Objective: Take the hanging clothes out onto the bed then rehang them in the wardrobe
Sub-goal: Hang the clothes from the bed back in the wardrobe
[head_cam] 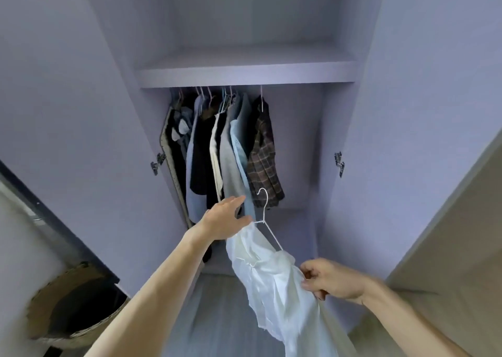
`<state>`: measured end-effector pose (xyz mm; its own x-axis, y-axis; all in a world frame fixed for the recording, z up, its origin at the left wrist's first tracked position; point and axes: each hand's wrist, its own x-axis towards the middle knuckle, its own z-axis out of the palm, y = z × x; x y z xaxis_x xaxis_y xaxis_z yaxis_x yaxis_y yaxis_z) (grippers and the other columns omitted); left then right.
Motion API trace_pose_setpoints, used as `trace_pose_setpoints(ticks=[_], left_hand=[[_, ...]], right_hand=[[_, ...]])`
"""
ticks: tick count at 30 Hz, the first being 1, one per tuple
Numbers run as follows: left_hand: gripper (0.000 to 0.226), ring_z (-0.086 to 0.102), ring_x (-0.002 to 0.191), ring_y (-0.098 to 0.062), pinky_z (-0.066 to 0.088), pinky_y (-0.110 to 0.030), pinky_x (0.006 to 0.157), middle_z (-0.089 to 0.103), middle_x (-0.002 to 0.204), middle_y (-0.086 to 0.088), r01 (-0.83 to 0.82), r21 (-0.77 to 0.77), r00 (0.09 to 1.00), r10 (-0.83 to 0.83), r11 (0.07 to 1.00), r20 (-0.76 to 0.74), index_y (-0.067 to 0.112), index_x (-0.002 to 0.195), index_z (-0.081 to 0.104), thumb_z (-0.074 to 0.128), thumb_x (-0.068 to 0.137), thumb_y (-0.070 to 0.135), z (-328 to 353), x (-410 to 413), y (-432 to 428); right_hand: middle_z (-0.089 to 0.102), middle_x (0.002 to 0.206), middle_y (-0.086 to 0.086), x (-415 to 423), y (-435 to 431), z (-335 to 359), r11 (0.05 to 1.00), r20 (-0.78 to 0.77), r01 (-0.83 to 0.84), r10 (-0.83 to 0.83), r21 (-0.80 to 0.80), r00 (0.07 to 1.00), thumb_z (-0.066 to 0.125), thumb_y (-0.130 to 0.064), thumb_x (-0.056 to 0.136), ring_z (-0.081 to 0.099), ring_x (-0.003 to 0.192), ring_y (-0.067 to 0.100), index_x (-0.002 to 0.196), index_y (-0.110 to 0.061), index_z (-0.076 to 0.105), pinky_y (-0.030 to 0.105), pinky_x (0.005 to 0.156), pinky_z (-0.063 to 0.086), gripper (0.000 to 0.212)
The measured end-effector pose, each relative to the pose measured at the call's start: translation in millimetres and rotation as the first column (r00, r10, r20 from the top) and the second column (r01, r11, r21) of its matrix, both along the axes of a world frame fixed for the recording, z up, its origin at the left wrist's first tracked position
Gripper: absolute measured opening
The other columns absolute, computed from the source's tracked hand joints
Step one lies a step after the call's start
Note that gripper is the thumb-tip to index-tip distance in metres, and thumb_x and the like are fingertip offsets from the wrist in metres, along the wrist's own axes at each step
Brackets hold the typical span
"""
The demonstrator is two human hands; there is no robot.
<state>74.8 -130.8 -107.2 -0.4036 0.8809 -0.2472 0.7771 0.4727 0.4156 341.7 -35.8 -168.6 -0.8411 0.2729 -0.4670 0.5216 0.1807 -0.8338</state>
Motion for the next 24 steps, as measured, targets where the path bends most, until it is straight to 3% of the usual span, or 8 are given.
trace_pose_setpoints(ticks=[2, 5, 10, 14, 18, 21, 24], left_hand=[[0.069, 0.028, 0.148, -0.025, 0.024, -0.049, 0.119, 0.019, 0.164, 0.003, 0.021, 0.019, 0.999, -0.021, 1.0, -0.03, 0.028, 0.159, 0.017, 0.049, 0.101, 0.045, 6.4, -3.1, 10.2], [0.07, 0.012, 0.153, -0.024, 0.016, -0.053, 0.122, 0.011, 0.166, 0.0, 0.029, 0.04, 0.996, -0.026, 0.999, -0.089, 0.032, 0.159, 0.014, 0.048, 0.1, 0.049, 15.0, -10.9, 25.5], [0.072, 0.003, 0.154, -0.024, 0.007, -0.054, 0.122, 0.003, 0.167, 0.001, 0.045, 0.084, 0.986, -0.031, 0.995, -0.164, 0.037, 0.159, 0.009, 0.046, 0.1, 0.052, 38.4, -28.6, 54.3], [0.074, -0.003, 0.154, -0.023, 0.004, -0.055, 0.123, -0.006, 0.167, 0.001, 0.043, 0.14, 0.969, -0.007, 0.989, -0.247, 0.04, 0.158, 0.005, 0.047, 0.099, 0.053, 55.9, -56.5, 80.2], [0.077, -0.01, 0.154, -0.024, 0.001, -0.057, 0.122, -0.015, 0.166, 0.002, 0.032, 0.242, 0.926, 0.062, 0.97, -0.372, 0.04, 0.158, -0.002, 0.045, 0.099, 0.053, 75.9, -90.2, 107.3], [0.078, -0.012, 0.153, -0.025, 0.0, -0.06, 0.121, -0.018, 0.166, 0.001, 0.025, 0.3, 0.894, 0.113, 0.954, -0.434, 0.04, 0.157, -0.006, 0.044, 0.1, 0.054, 91.8, -114.8, 132.0], [0.078, -0.013, 0.153, -0.025, -0.001, -0.062, 0.12, -0.019, 0.165, 0.001, 0.036, 0.327, 0.854, 0.141, 0.944, -0.501, 0.04, 0.157, -0.008, 0.043, 0.099, 0.054, 108.9, -139.7, 162.7]], right_hand=[[0.052, 0.056, -0.004, 7.4, 3.8, -2.7, 0.993, -0.003, 0.104, -0.104, -0.048, 0.995, 0.052, 0.001, 0.095, 0.046, 0.052, 0.006, 0.092, -0.005, 0.054, 0.016, 0.054, 0.038, 0.007], [0.051, 0.053, -0.003, 13.2, 12.7, -1.7, 0.966, -0.024, 0.235, -0.238, -0.107, 0.971, 0.051, 0.002, 0.095, 0.044, 0.051, 0.01, 0.092, -0.002, 0.054, 0.017, 0.053, 0.037, 0.006], [0.046, 0.052, 0.003, -3.6, 46.7, 6.0, 0.903, -0.068, 0.419, -0.426, -0.095, 0.902, 0.052, 0.002, 0.092, 0.037, 0.049, 0.014, 0.075, -0.007, 0.046, 0.024, 0.054, 0.032, 0.02], [0.044, 0.053, 0.002, -42.4, 89.0, 21.9, 0.868, -0.125, 0.497, -0.493, 0.006, 0.861, 0.052, 0.0, 0.092, 0.036, 0.048, 0.012, 0.066, -0.012, 0.043, 0.023, 0.053, 0.033, 0.03], [0.044, 0.056, 0.001, -97.4, 145.2, 30.5, 0.826, -0.186, 0.541, -0.514, 0.159, 0.838, 0.049, -0.002, 0.091, 0.038, 0.049, 0.011, 0.069, -0.012, 0.043, 0.024, 0.053, 0.033, 0.025], [0.047, 0.072, 0.005, -135.5, 190.9, 32.9, 0.788, -0.22, 0.566, -0.523, 0.245, 0.823, 0.047, -0.01, 0.093, 0.042, 0.064, 0.017, 0.08, -0.012, 0.045, 0.03, 0.061, 0.035, 0.013], [0.046, 0.079, 0.002, -169.1, 233.3, 43.0, 0.74, -0.257, 0.563, -0.502, 0.368, 0.826, 0.043, -0.017, 0.098, 0.042, 0.069, 0.015, 0.08, -0.015, 0.041, 0.028, 0.062, 0.035, 0.018]])
